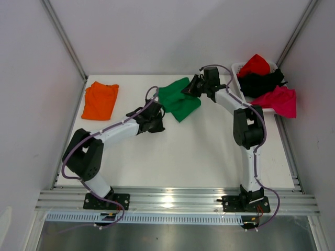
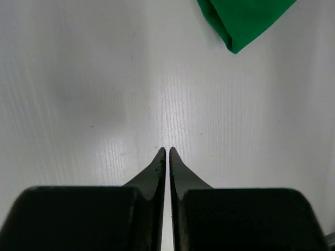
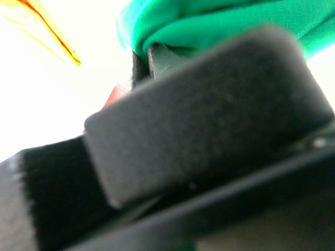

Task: Fold and stack the t-shirts
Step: Fold the tshirt

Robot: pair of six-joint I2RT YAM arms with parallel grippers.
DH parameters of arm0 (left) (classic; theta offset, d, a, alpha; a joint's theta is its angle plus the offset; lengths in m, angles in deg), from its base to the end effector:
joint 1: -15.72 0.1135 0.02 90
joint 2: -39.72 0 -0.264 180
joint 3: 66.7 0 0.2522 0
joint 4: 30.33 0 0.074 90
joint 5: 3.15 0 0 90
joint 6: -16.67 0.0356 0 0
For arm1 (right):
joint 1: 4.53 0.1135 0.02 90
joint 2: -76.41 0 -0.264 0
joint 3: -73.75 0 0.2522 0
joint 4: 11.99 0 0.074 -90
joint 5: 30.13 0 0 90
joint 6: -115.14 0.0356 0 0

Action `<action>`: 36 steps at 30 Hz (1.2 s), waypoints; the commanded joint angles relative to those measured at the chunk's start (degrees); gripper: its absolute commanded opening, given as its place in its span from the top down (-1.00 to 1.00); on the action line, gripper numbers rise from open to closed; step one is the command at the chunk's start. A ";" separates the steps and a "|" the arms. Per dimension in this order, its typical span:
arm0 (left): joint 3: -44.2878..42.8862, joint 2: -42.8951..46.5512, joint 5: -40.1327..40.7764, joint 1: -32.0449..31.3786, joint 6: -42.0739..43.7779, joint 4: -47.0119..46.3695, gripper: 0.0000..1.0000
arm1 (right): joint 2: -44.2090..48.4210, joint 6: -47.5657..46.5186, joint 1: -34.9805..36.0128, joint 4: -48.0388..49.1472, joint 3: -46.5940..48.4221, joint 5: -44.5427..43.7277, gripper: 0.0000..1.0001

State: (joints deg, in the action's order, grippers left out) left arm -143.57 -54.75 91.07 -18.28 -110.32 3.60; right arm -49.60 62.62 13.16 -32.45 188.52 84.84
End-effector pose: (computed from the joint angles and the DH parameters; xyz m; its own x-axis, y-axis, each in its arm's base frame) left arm 0.2909 -0.1930 0.2147 -0.8312 -0.1632 -0.5316 0.0246 0.9443 -0.3283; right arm 0.4842 0.1702 0.2221 -0.7731 0.3324 -0.5402 -0.1855 0.6959 0.6937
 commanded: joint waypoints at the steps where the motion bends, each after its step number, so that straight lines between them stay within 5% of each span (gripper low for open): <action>1: -1.75 0.43 -0.54 0.25 0.87 -0.48 0.89 | -3.09 0.06 -0.99 -0.59 7.42 0.78 1.00; 20: -0.43 -3.78 -3.08 0.16 0.34 -2.23 0.92 | -6.43 3.04 -1.78 -0.95 16.85 3.59 1.00; 36: 0.62 -3.61 -3.79 0.16 0.69 -2.41 0.95 | -21.36 8.49 -2.66 -3.50 38.55 6.39 1.00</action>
State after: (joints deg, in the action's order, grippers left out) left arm -143.39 -58.88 88.60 -18.28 -110.34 2.66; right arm -68.25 69.35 11.17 -37.02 220.59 89.19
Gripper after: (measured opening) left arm 0.027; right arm 0.036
